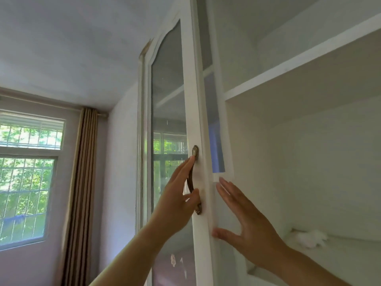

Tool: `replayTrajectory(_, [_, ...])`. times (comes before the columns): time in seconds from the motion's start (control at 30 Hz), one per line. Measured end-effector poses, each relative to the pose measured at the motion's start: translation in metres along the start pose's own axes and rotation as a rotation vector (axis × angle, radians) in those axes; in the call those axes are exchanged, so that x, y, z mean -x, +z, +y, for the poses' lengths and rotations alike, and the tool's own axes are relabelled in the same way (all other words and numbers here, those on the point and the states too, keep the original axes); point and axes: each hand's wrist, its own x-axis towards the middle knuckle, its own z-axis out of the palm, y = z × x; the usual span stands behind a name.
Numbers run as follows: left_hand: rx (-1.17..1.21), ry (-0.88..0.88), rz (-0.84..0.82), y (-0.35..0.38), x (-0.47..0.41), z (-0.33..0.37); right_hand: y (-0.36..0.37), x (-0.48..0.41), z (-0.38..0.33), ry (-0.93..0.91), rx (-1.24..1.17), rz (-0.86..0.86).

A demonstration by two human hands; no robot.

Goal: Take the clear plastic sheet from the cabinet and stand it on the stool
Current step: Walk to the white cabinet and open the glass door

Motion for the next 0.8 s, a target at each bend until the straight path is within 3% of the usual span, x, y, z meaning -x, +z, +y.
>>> replayTrajectory(0.4, [0.033, 0.002, -0.006, -0.072, 0.03, 0.006, 0.05, 0.019, -0.084, 0.084, -0.156, -0.036])
replayTrajectory(0.63, [0.029, 0.021, 0.011, -0.124, 0.053, 0.001, 0.085, 0.016, -0.131, 0.037, -0.212, 0.075])
replayTrajectory(0.8, [0.113, 0.003, -0.033, -0.142, 0.052, -0.007, 0.085, 0.014, -0.151, 0.121, -0.277, -0.011])
